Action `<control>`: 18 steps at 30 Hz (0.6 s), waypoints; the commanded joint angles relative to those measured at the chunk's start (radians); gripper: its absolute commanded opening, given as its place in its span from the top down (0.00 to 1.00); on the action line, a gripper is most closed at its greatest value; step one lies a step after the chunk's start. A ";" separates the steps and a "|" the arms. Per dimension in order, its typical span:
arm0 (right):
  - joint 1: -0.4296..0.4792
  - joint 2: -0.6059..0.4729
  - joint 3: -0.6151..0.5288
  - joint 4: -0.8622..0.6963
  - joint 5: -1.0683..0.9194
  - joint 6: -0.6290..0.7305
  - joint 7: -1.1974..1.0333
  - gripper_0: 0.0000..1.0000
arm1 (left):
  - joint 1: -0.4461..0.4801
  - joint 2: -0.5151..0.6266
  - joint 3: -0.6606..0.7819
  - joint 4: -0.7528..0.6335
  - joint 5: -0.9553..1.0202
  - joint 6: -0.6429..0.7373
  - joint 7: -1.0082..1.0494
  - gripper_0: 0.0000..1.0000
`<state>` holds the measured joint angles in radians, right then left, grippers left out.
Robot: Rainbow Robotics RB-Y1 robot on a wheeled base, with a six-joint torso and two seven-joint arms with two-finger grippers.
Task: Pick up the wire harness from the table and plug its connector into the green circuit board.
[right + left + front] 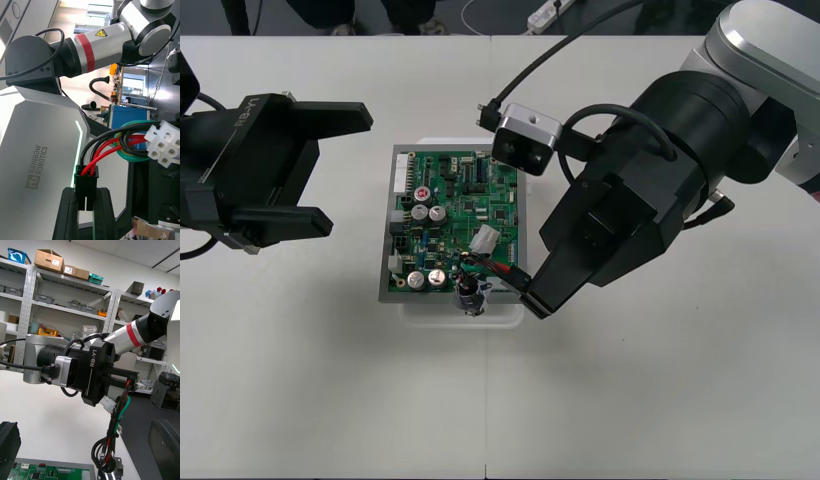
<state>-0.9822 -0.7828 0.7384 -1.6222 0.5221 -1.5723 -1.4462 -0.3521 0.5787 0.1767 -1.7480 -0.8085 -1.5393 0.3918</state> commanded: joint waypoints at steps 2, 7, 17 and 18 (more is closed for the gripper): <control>-0.050 0.016 0.012 -0.004 -0.025 0.001 0.006 1.00 | 0.015 -0.014 -0.011 -0.030 0.015 -0.031 -0.057 0.00; -0.058 0.016 0.032 -0.004 -0.030 0.001 0.006 1.00 | 0.015 -0.014 -0.011 -0.028 0.014 -0.031 -0.057 0.00; -0.061 0.016 0.036 -0.002 -0.030 0.001 0.006 1.00 | 0.016 -0.014 -0.011 -0.028 0.014 -0.031 -0.059 0.00; -0.061 0.016 0.039 -0.002 -0.030 0.001 0.006 1.00 | 0.016 -0.016 -0.011 -0.028 0.014 -0.031 -0.057 0.00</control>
<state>-0.9950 -0.7795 0.7660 -1.6214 0.5128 -1.5723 -1.4462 -0.3521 0.5787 0.1767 -1.7480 -0.8085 -1.5393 0.3918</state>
